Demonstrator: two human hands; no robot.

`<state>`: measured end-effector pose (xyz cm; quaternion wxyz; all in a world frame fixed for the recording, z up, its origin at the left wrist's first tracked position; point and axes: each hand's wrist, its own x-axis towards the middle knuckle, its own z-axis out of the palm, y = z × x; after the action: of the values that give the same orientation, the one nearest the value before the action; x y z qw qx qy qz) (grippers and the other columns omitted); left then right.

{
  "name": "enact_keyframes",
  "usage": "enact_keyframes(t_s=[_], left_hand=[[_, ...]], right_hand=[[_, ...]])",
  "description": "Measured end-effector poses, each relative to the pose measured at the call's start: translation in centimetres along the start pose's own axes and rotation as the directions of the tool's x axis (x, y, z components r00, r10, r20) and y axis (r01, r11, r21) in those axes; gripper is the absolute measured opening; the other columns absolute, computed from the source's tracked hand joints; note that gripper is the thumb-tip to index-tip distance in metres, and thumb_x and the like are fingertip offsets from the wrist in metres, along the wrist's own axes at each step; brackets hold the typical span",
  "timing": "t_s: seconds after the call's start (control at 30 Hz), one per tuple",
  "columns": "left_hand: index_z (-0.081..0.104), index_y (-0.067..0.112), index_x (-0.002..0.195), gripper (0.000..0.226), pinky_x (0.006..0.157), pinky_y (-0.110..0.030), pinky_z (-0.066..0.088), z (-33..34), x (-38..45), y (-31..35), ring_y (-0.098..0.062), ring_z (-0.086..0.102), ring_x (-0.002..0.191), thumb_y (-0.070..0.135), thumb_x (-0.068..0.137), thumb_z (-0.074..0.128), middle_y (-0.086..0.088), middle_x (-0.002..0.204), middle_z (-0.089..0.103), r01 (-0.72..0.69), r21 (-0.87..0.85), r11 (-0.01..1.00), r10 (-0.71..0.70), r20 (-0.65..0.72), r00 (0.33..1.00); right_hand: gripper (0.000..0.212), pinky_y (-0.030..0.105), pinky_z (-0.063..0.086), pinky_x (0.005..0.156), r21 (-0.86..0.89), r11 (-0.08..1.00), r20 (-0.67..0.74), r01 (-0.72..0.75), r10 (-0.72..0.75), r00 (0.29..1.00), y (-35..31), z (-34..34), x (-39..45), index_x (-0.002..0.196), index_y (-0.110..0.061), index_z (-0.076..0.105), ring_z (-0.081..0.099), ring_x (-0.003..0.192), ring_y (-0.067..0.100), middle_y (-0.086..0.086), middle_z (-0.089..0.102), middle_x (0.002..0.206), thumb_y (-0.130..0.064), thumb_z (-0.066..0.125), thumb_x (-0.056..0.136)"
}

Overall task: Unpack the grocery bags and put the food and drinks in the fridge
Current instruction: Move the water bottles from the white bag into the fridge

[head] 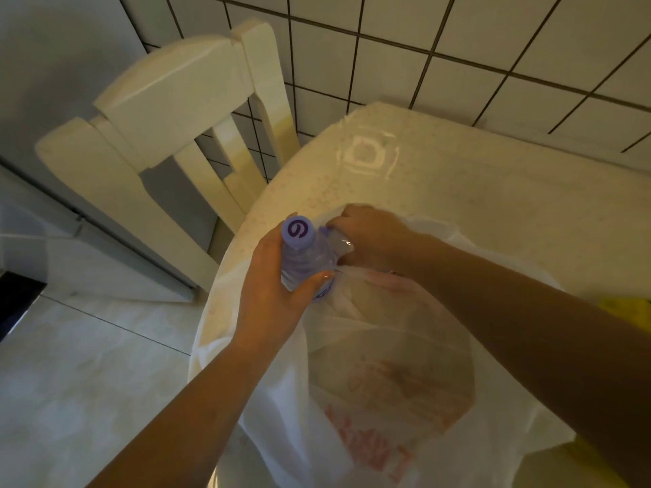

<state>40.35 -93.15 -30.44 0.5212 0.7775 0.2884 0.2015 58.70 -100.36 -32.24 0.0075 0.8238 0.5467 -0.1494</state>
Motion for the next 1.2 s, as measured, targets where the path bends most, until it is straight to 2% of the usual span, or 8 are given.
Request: enact_keyframes(t_s=[0.13,0.3,0.47,0.57,0.7,0.97,1.1,1.2], left_hand=[[0.039,0.038,0.123,0.062,0.095,-0.015,0.037,-0.6,-0.1,0.5,-0.009,0.047,0.122,0.032,0.074,0.076,0.015,0.124,0.048,-0.040,0.046,0.998,0.037,0.069,0.997],[0.044,0.034,0.126,0.063,0.099,-0.028,0.041,-1.5,-1.5,2.7,-0.010,0.050,0.120,0.028,0.073,0.078,0.008,0.127,0.053,-0.075,-0.017,0.997,0.076,0.078,0.994],[0.044,0.046,0.117,0.060,0.096,-0.029,0.047,-3.8,-4.4,6.3,-0.006,0.054,0.112,0.035,0.067,0.075,0.016,0.118,0.056,-0.182,-0.103,0.978,0.187,0.035,0.982],[0.045,0.046,0.117,0.063,0.088,-0.017,0.048,-5.9,-6.9,7.8,0.002,0.056,0.107,0.041,0.062,0.075,0.029,0.112,0.058,-0.219,-0.129,0.967,0.219,-0.015,0.976],[0.045,0.049,0.112,0.067,0.079,-0.012,0.049,-9.0,-11.2,9.5,0.006,0.058,0.100,0.022,0.064,0.084,0.034,0.107,0.058,-0.245,-0.120,0.962,0.233,-0.109,0.966],[0.048,0.047,0.111,0.065,0.078,-0.015,0.051,-16.2,-22.9,9.9,0.004,0.061,0.096,0.016,0.066,0.083,0.026,0.103,0.063,-0.226,-0.026,0.974,0.210,-0.285,0.935],[0.049,0.030,0.122,0.066,0.084,-0.025,0.053,-20.4,-29.3,8.2,-0.002,0.061,0.100,0.023,0.065,0.082,0.016,0.110,0.062,-0.152,0.028,0.988,0.152,-0.360,0.920],[0.049,0.041,0.118,0.064,0.082,-0.020,0.052,-24.0,-33.7,6.6,0.002,0.061,0.100,0.026,0.065,0.082,0.022,0.107,0.063,-0.105,0.058,0.993,0.120,-0.440,0.890]], right_hand=[[0.068,0.032,0.037,0.094,0.201,0.978,-0.188,-0.050,0.088,0.978,0.2,-1.5,-4.9,0.132,-0.013,0.048,0.046,0.114,0.027,0.009,0.049,0.126,-0.032,0.076,0.073],[0.055,0.008,0.026,0.077,0.552,0.825,-0.430,-0.116,0.402,0.809,-1.5,-3.0,-10.5,0.120,-0.006,0.056,0.046,0.099,0.013,0.010,0.054,0.115,-0.018,0.079,0.071],[0.051,0.023,0.041,0.084,0.696,0.716,-0.454,-0.045,0.489,0.745,-5.8,-4.6,-14.6,0.118,-0.020,0.054,0.051,0.103,0.014,0.003,0.054,0.115,-0.021,0.078,0.073],[0.046,0.036,0.047,0.091,0.731,0.677,-0.516,0.089,0.462,0.722,-8.6,-6.7,-17.4,0.111,-0.035,0.049,0.052,0.105,0.011,-0.005,0.055,0.114,-0.023,0.075,0.075],[0.051,0.038,0.048,0.092,0.704,0.654,-0.612,0.275,0.364,0.702,-12.8,-9.6,-20.7,0.106,-0.050,0.046,0.052,0.106,0.006,-0.018,0.054,0.110,-0.024,0.076,0.074],[0.051,0.029,0.050,0.087,0.687,0.569,-0.624,0.452,0.145,0.768,-21.8,-10.0,-24.6,0.102,-0.048,0.049,0.055,0.101,-0.005,-0.018,0.058,0.107,-0.017,0.077,0.073],[0.050,0.018,0.050,0.081,0.695,0.511,-0.590,0.506,0.003,0.807,-27.7,-8.2,-25.0,0.104,-0.044,0.051,0.055,0.102,-0.001,-0.007,0.060,0.111,-0.014,0.076,0.074],[0.050,0.020,0.049,0.083,0.708,0.459,-0.562,0.536,-0.094,0.822,-32.8,-7.0,-24.6,0.102,-0.045,0.052,0.056,0.100,-0.004,-0.010,0.061,0.108,-0.013,0.077,0.073]])
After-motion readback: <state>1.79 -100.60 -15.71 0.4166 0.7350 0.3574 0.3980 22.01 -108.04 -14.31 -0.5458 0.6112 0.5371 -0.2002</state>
